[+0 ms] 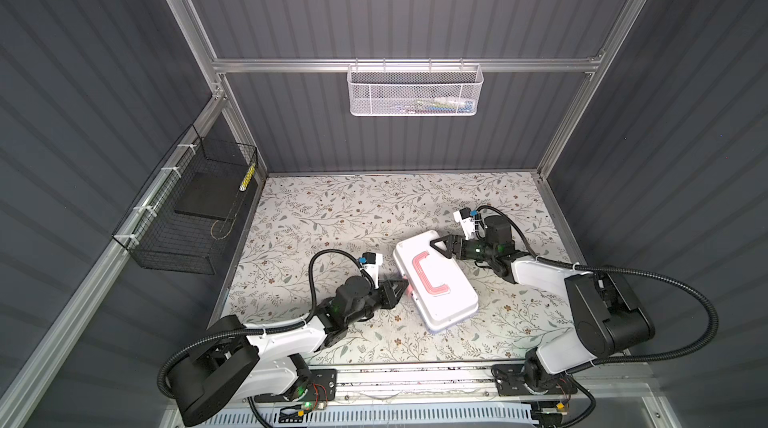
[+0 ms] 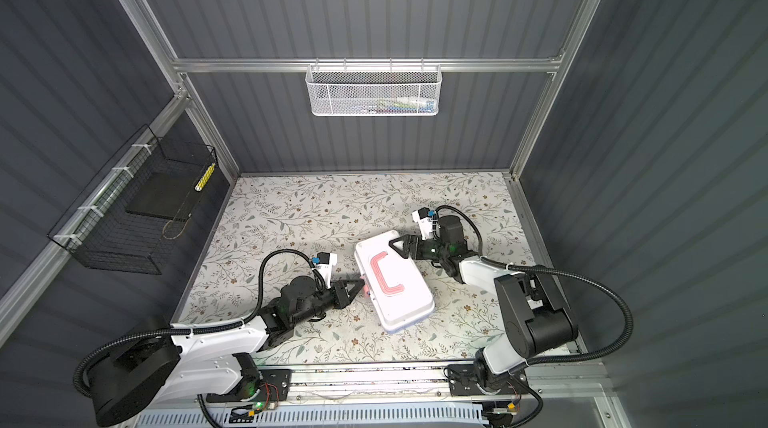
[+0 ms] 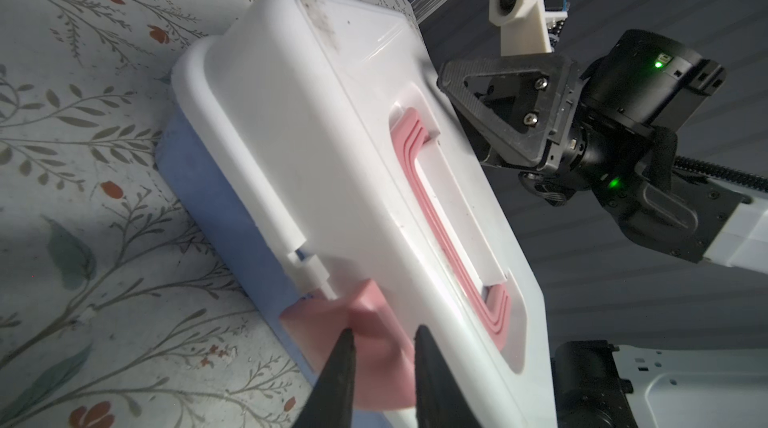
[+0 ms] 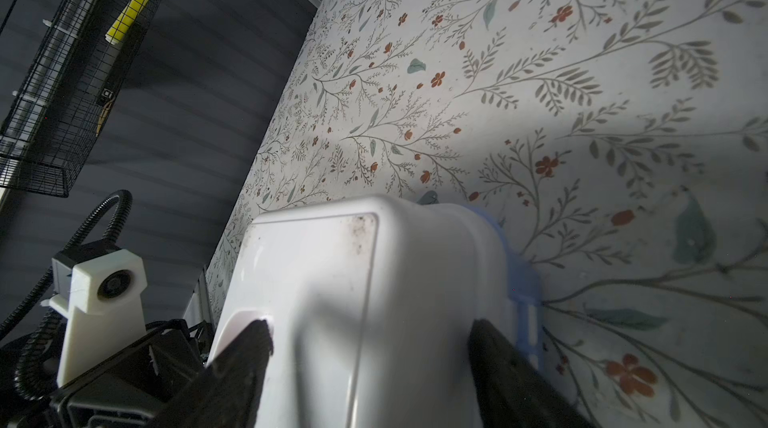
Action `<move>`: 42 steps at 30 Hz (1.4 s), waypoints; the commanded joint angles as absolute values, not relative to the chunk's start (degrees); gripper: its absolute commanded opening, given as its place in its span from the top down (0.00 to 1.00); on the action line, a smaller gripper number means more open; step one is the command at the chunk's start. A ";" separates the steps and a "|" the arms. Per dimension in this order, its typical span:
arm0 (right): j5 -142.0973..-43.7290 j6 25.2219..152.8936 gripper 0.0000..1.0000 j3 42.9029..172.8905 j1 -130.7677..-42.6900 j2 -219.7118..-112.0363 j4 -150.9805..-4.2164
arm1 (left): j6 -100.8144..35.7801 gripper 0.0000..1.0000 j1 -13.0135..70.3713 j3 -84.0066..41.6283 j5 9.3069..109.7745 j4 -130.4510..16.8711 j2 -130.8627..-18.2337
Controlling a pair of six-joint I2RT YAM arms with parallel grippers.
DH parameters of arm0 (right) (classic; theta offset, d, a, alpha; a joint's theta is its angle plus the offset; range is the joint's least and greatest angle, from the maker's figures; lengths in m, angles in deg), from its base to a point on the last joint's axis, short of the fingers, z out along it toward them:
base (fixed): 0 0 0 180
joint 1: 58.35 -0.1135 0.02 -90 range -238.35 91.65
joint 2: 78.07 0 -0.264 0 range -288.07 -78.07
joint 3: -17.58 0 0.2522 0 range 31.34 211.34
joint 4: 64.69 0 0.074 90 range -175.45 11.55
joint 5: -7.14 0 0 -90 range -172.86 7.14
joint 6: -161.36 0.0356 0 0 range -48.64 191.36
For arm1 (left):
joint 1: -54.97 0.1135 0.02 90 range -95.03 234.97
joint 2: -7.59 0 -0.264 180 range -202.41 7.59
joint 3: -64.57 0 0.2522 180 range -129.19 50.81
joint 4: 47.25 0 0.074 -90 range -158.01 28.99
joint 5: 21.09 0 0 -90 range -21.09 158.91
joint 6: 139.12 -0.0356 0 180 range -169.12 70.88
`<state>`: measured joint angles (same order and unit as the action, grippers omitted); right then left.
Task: Pack the tool kit
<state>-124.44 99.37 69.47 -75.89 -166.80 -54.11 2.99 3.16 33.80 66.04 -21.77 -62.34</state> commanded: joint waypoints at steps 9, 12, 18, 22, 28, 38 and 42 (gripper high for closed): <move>-127.81 100.76 0.22 66.85 -77.24 -169.65 -60.96 | 0.71 0.76 2.94 28.48 66.22 -31.51 -62.40; -127.77 100.74 0.22 66.76 -77.24 -169.65 -60.78 | 0.89 0.77 2.96 27.45 66.51 -33.90 -61.61; -127.77 100.69 0.22 66.85 -77.24 -169.82 -60.78 | 1.59 0.78 2.57 27.28 65.88 -33.38 -62.80; -127.86 100.72 0.22 66.76 -77.22 -169.92 -60.70 | 1.20 0.79 2.02 25.77 65.75 -34.00 -64.02; -128.13 101.32 0.22 66.50 -77.24 -170.33 -59.70 | -0.08 0.81 1.03 21.79 66.16 -39.87 -65.27; -128.57 101.86 0.23 66.24 -77.23 -170.56 -58.67 | -1.66 0.85 0.30 19.24 68.46 -47.48 -64.12; -128.39 101.61 0.23 66.23 -77.23 -170.36 -58.93 | -2.72 0.80 0.30 17.89 75.51 -58.55 -57.68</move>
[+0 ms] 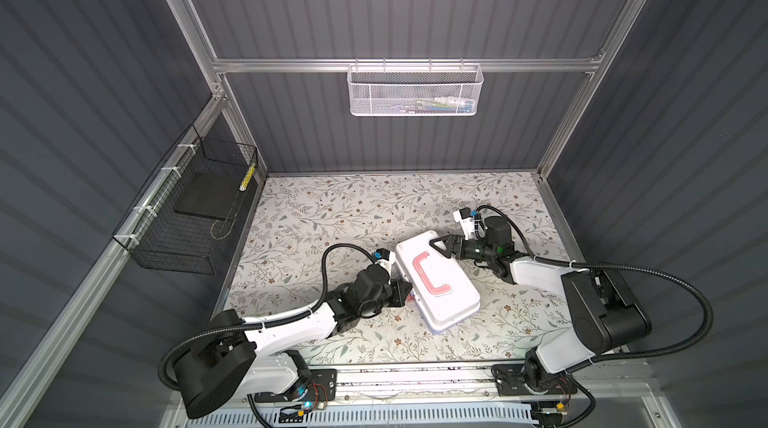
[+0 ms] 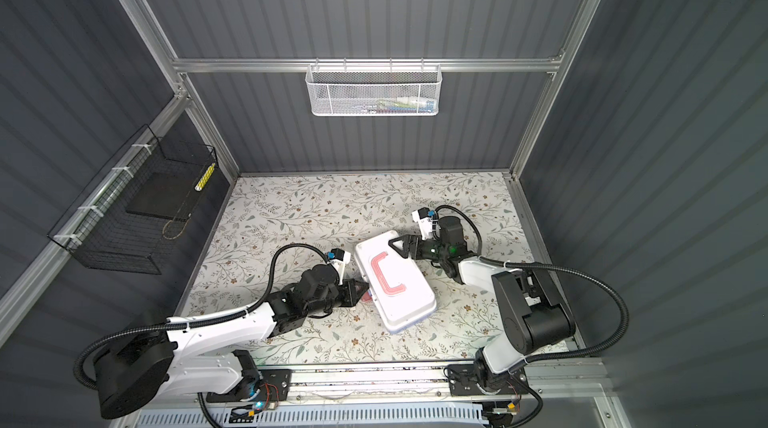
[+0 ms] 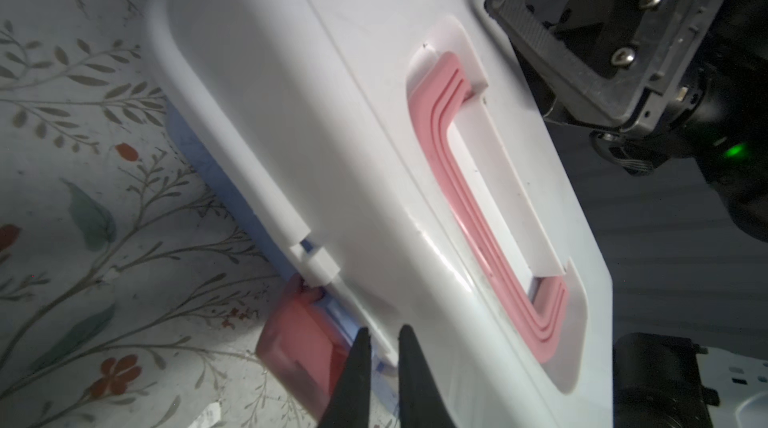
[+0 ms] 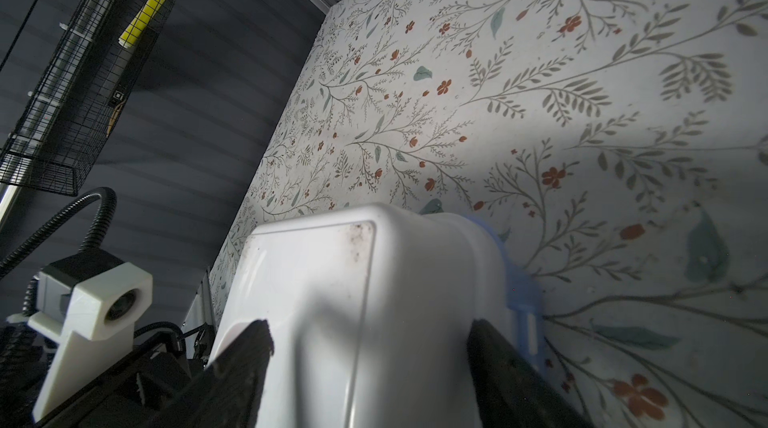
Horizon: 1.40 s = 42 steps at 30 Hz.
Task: Pack the tool kit
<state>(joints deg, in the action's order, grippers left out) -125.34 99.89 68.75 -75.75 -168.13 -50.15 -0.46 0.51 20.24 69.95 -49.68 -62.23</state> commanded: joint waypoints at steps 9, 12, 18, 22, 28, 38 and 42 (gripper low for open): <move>-128.65 101.95 0.23 66.17 -77.24 -170.53 -58.50 | 0.47 0.81 0.39 21.24 81.37 -63.75 -54.85; -128.65 101.88 0.23 66.21 -77.21 -170.30 -58.67 | 2.00 0.84 0.34 23.60 82.61 -62.17 -55.43; -128.48 101.69 0.23 66.24 -77.24 -170.22 -59.12 | 1.65 0.87 0.48 25.56 77.70 -52.75 -60.29; -128.48 101.78 0.23 66.32 -77.24 -170.38 -58.94 | 0.32 0.88 0.39 25.07 74.03 -46.55 -62.85; -128.58 101.64 0.23 66.41 -77.24 -170.53 -59.02 | -0.95 0.89 0.37 24.27 70.41 -42.21 -65.00; -128.57 101.68 0.23 66.29 -77.20 -171.23 -58.52 | -1.59 0.89 0.30 24.35 68.68 -40.71 -64.21; -128.60 101.68 0.23 66.24 -77.24 -171.32 -58.41 | -1.76 0.89 0.29 24.27 68.47 -40.29 -63.95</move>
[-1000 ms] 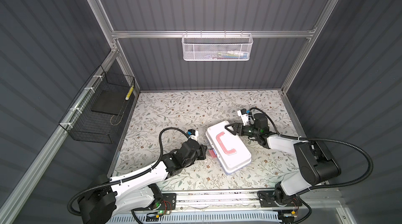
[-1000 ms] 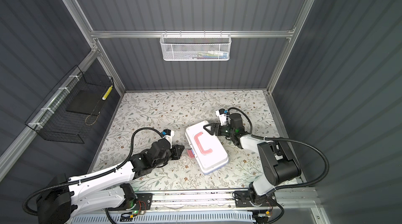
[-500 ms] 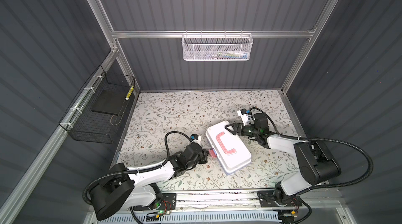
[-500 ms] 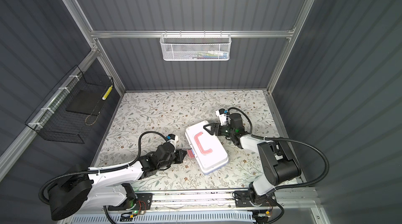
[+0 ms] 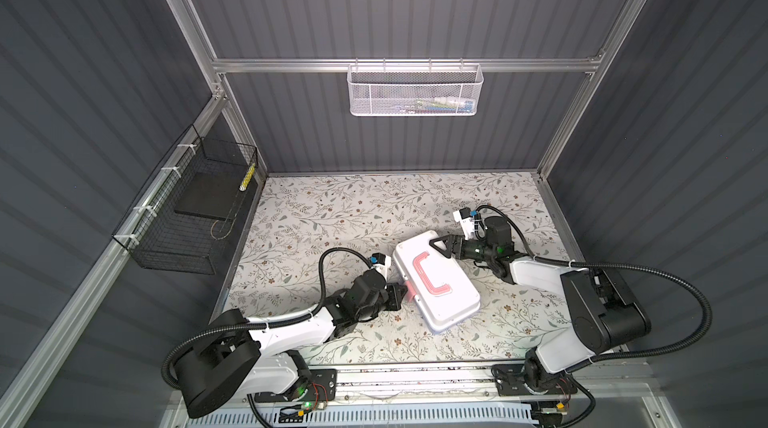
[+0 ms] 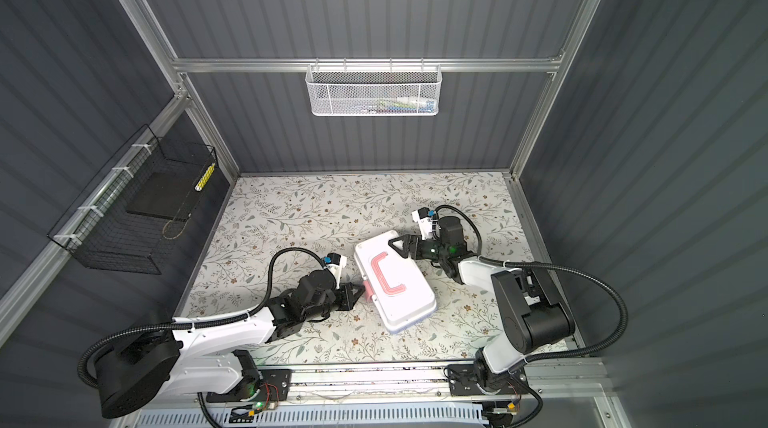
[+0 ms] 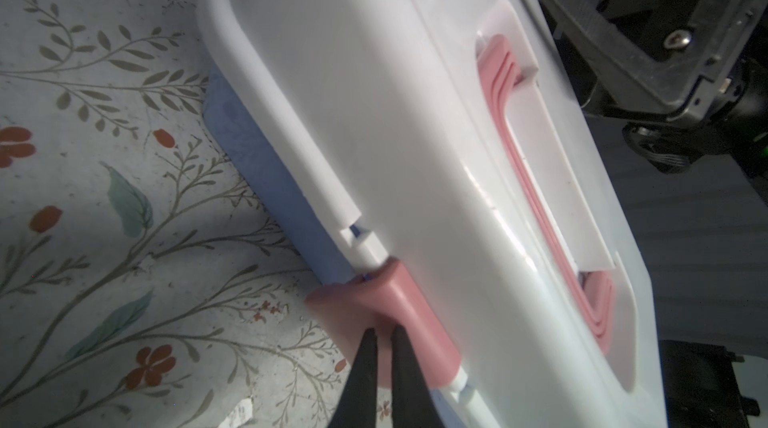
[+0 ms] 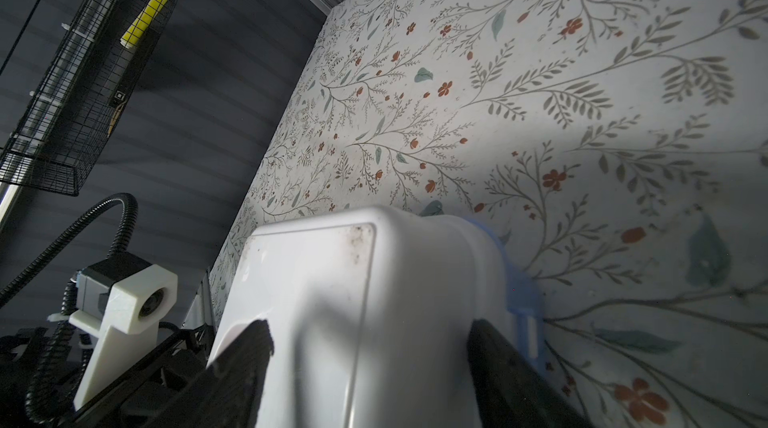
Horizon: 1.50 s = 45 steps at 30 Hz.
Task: Pack the tool kit
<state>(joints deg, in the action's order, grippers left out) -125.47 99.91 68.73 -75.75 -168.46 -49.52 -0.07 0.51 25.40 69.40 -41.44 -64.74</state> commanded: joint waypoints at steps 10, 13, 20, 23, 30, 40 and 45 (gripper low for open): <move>-128.83 102.04 0.23 66.02 -77.25 -171.59 -57.84 | -2.10 0.90 0.30 22.19 67.62 -41.72 -65.27; -128.88 102.22 0.23 65.82 -77.33 -171.66 -57.53 | -2.28 0.91 0.30 21.47 67.59 -42.29 -65.66; -129.11 102.67 0.23 65.66 -77.42 -171.85 -56.67 | -2.28 0.92 0.13 20.67 67.07 -42.73 -66.80; -129.18 102.70 0.23 65.62 -77.33 -171.94 -56.65 | -2.04 0.93 0.12 20.58 67.76 -43.57 -66.39; -128.78 102.56 0.23 65.54 -77.42 -171.19 -56.83 | -6.18 0.91 0.30 17.45 76.99 -60.06 -58.69; -128.83 102.91 0.23 65.49 -77.35 -171.41 -56.39 | -5.62 0.90 0.91 21.78 78.37 -62.09 -57.04; -128.66 102.91 0.23 65.40 -77.42 -170.96 -56.65 | -6.79 0.94 0.92 21.10 75.43 -56.71 -62.58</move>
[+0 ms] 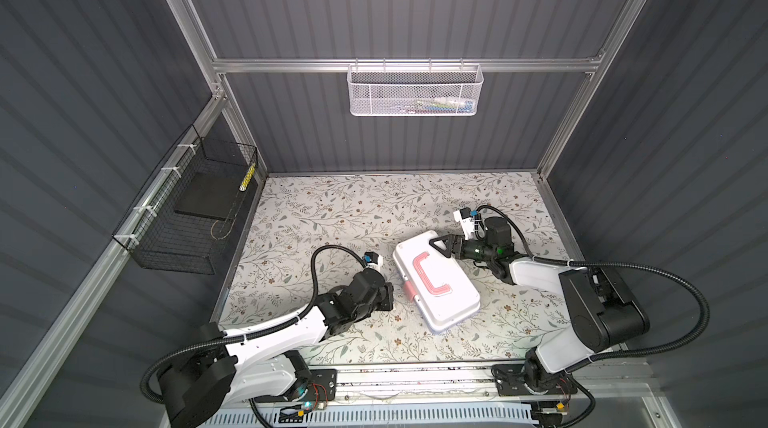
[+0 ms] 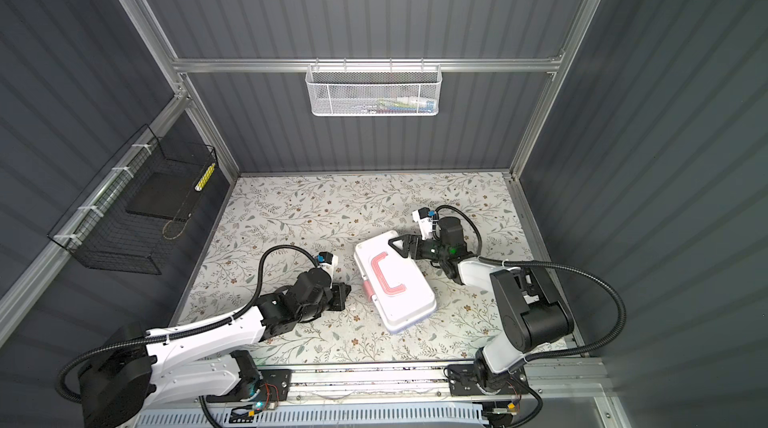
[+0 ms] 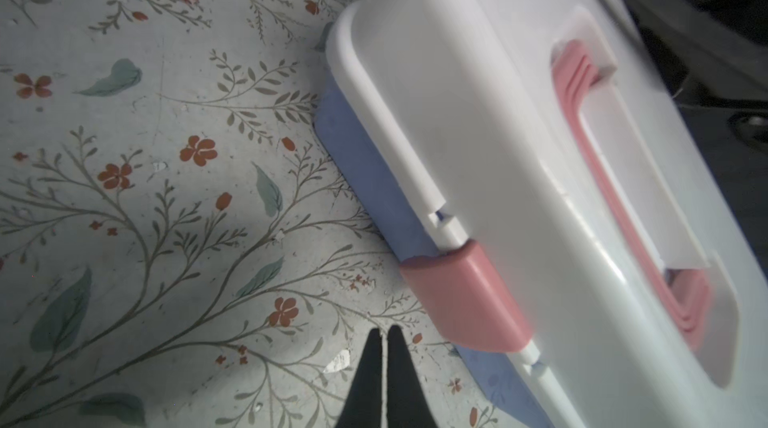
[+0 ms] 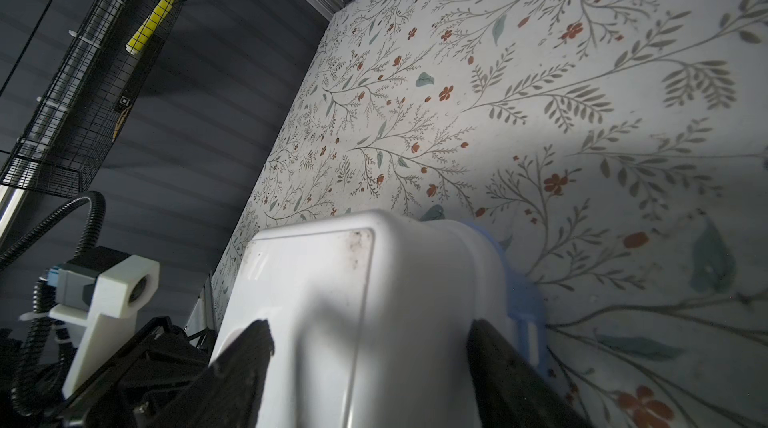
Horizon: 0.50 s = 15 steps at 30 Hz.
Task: Pack the tool kit
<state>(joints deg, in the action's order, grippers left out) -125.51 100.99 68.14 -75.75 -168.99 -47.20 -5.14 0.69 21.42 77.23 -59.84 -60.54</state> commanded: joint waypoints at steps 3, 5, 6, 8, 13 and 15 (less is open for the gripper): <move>-128.69 103.00 0.23 65.19 -77.42 -170.89 -56.70 | -7.62 0.97 0.91 19.91 73.03 -53.84 -66.23; -128.70 102.91 0.23 65.10 -77.40 -170.89 -56.72 | -7.74 0.98 0.91 19.47 71.10 -51.11 -68.44; -128.66 102.91 0.23 65.01 -77.42 -170.89 -56.72 | -7.85 1.00 0.92 19.05 70.17 -50.65 -69.48; -128.58 102.85 0.23 64.74 -77.41 -170.80 -56.65 | -8.08 1.00 0.91 18.05 69.62 -51.14 -70.93; -128.53 102.74 0.23 64.56 -77.42 -170.95 -56.32 | -8.20 1.00 0.87 17.95 69.57 -51.16 -71.08; -128.72 102.72 0.23 64.85 -77.42 -171.55 -56.17 | -8.25 1.00 0.91 17.62 69.62 -51.21 -71.22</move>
